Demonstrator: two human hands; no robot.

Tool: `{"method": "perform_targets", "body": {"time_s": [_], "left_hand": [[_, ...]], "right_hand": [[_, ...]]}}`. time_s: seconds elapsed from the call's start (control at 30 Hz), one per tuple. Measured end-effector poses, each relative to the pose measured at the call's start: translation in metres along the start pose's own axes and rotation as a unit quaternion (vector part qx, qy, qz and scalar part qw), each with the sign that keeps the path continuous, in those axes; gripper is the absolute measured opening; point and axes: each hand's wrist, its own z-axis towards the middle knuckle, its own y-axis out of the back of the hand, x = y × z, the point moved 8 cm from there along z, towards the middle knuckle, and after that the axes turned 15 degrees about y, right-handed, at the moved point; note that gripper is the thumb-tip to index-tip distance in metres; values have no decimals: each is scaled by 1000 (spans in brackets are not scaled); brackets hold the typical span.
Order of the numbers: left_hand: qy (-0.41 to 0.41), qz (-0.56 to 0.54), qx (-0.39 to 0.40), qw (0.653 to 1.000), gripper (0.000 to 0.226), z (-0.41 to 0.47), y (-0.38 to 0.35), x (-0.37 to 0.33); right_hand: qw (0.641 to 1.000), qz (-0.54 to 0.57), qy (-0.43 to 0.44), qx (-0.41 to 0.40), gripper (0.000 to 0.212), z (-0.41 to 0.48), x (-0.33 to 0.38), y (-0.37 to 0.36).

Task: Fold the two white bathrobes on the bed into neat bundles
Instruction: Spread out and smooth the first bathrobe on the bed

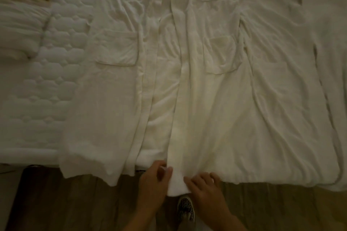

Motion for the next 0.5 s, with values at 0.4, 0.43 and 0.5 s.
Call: {"method": "perform_targets", "body": {"time_s": [0.4,0.43,0.5], "left_hand": [[-430,463,-244,736,33,9,78,37],[-442,454,-256,730,32,10,73,30],[-439,443,-276,731,26,15,70,25]], "right_hand": [[996,61,52,28,50,44,24,-7],[996,61,59,11,34,45,28,-6],[996,70,53,-7,19,44,32,-5]]}}
